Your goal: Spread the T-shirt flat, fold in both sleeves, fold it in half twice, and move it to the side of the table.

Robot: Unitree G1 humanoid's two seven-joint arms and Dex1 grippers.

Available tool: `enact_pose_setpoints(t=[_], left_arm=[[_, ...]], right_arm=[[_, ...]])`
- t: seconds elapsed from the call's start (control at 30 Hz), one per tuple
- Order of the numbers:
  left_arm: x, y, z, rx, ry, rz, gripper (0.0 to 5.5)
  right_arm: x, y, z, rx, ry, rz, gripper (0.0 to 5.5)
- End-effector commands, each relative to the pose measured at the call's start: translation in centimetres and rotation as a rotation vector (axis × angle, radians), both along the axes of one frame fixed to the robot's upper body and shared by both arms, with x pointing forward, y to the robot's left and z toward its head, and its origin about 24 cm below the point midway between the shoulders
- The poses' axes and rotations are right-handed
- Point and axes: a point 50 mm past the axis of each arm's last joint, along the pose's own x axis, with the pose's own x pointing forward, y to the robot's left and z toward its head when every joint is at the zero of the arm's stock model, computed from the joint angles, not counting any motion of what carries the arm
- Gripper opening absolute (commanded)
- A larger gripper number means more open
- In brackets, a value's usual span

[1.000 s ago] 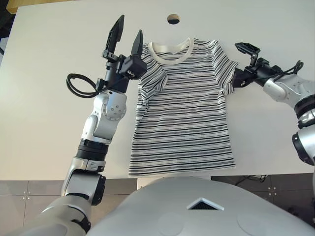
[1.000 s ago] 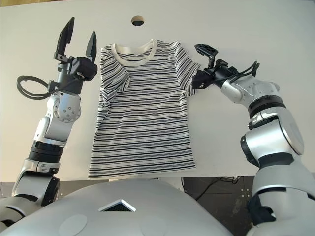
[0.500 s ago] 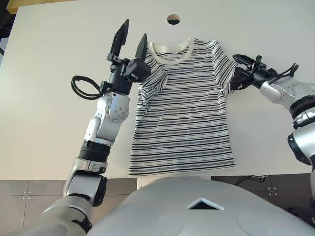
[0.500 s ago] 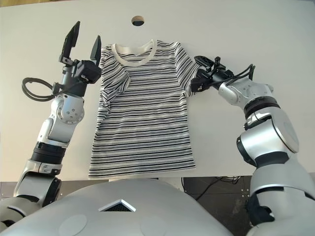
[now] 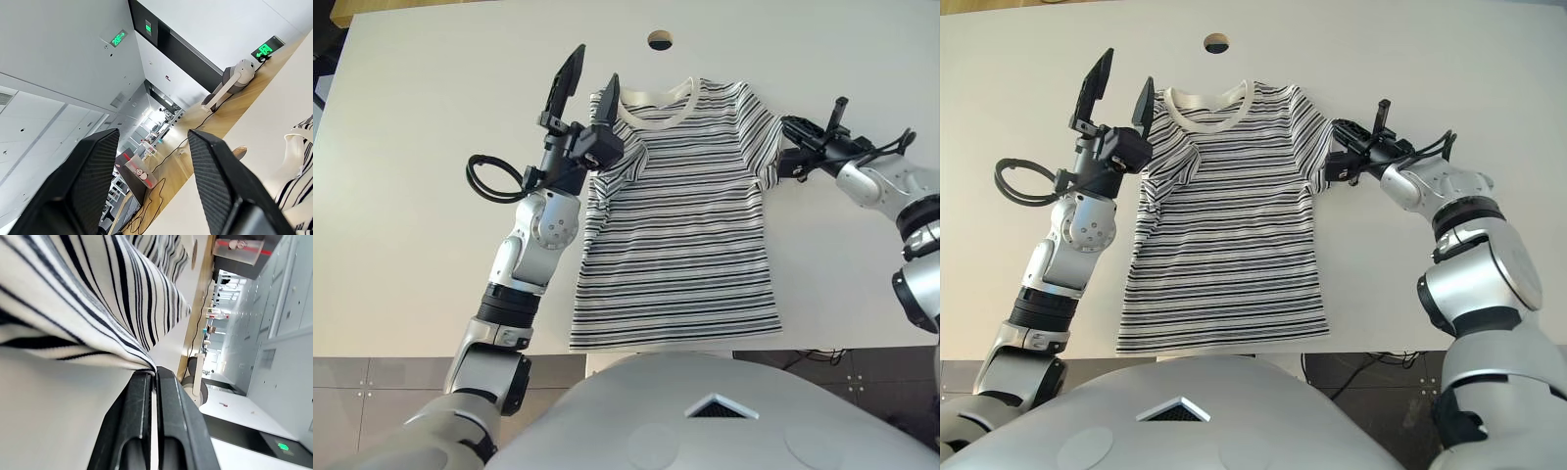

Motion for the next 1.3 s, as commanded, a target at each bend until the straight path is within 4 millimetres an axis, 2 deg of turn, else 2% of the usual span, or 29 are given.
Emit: enact_pose_setpoints(t=[0.03,0.23,0.43,0.73,0.87,1.03,1.17,1.23,1.3], left_arm=[[-0.1,0.4,-0.1,0.015,-0.002,0.013,2.64],[0.0,1.0,-0.3,0.014,0.002,0.037,2.64],[0.0,1.0,-0.8,0.013,0.014,0.038,2.64],[0.3,0.8,-1.4,0.002,0.031,0.041,2.64],[0.4,1.1,-1.8,0.003,0.044,0.051,2.64],[0.9,2.6,-1.4,0.02,0.033,0.088,2.64],[1.3,3.8,-0.8,0.046,0.018,0.113,2.64],[1.3,4.8,-0.5,0.079,0.016,0.116,2.64],[0.7,6.4,-0.1,0.14,0.025,0.107,2.64]], right_arm=[[-1.1,-0.7,-0.4,0.075,0.006,-0.026,0.12],[-1.2,0.0,1.5,0.186,-0.086,0.022,0.12],[-1.4,1.7,2.2,0.209,-0.108,0.096,0.12],[-1.4,7.3,1.4,0.177,-0.058,0.262,0.12],[-1.8,8.9,0.9,0.168,-0.038,0.308,0.12],[-1.6,9.4,1.7,0.234,-0.069,0.293,1.0],[-3.2,9.6,3.5,0.353,-0.069,0.369,1.83],[-4.0,8.1,5.2,0.428,-0.079,0.348,2.17],[-5.2,5.4,7.1,0.497,-0.09,0.287,2.53]])
